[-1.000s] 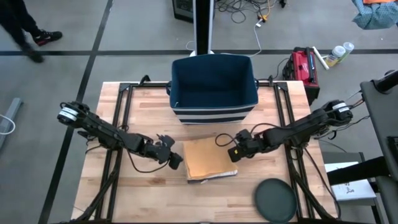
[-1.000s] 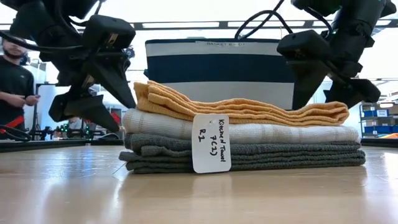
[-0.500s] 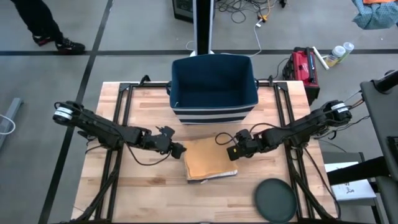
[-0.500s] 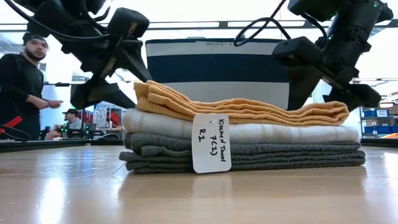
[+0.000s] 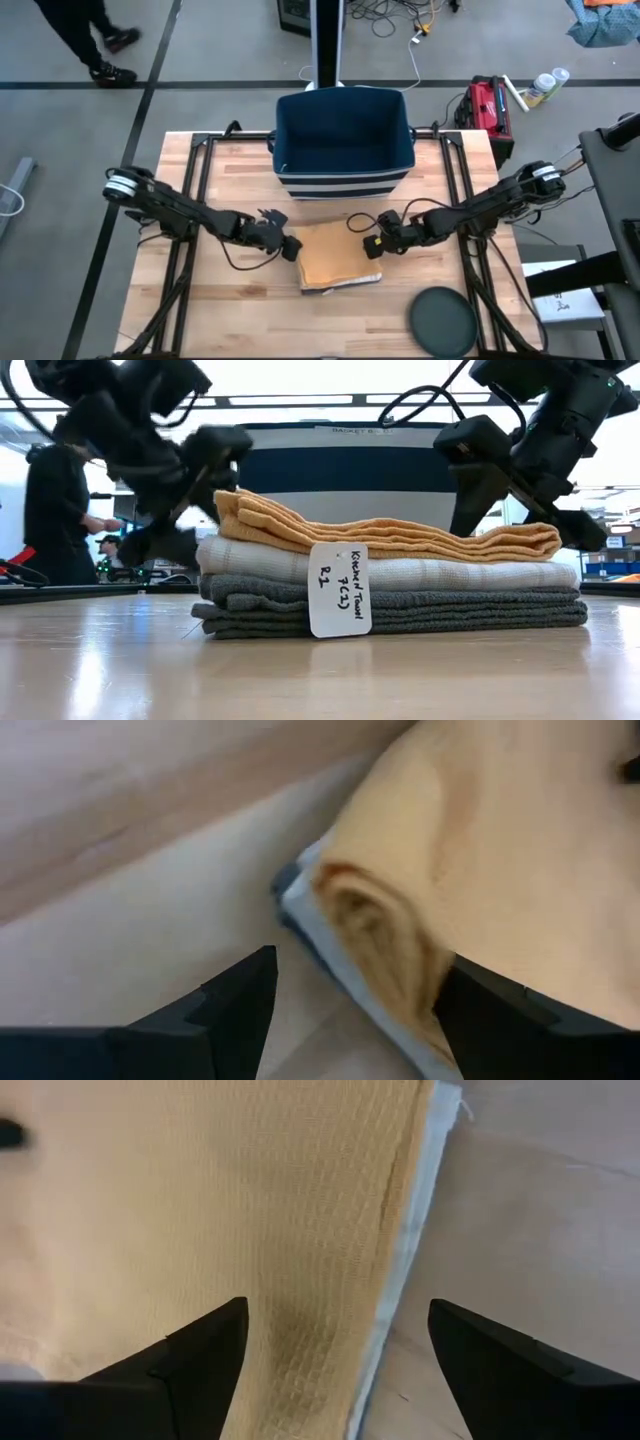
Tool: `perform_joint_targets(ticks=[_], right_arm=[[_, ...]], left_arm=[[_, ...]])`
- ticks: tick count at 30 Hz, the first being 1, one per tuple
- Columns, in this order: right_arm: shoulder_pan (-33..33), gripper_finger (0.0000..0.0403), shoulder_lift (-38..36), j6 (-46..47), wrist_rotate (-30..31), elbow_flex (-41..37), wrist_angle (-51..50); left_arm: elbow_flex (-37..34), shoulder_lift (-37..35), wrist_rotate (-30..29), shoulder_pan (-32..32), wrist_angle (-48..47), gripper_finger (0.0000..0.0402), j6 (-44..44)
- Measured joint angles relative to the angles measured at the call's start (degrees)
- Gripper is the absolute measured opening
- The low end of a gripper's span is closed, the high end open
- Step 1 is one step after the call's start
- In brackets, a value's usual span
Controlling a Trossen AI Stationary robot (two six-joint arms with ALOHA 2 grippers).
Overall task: Fold kitchen towel into neat rectangle
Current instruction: Put the stacked towels into the blue laundry bin
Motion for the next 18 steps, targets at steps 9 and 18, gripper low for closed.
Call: perform_joint_targets(ticks=[9,18], right_arm=[[0.0,0.0296,8.6,-0.1,-4.4,-1.1,13.3],[-0.1,0.0271,11.9,-0.1,-6.0,-0.7,19.2]], left_arm=[[0.5,6.2,5.5,0.0,3.2,0.0247,-2.3],[0.3,5.7,5.7,0.0,4.0,0.0247,-1.1]])
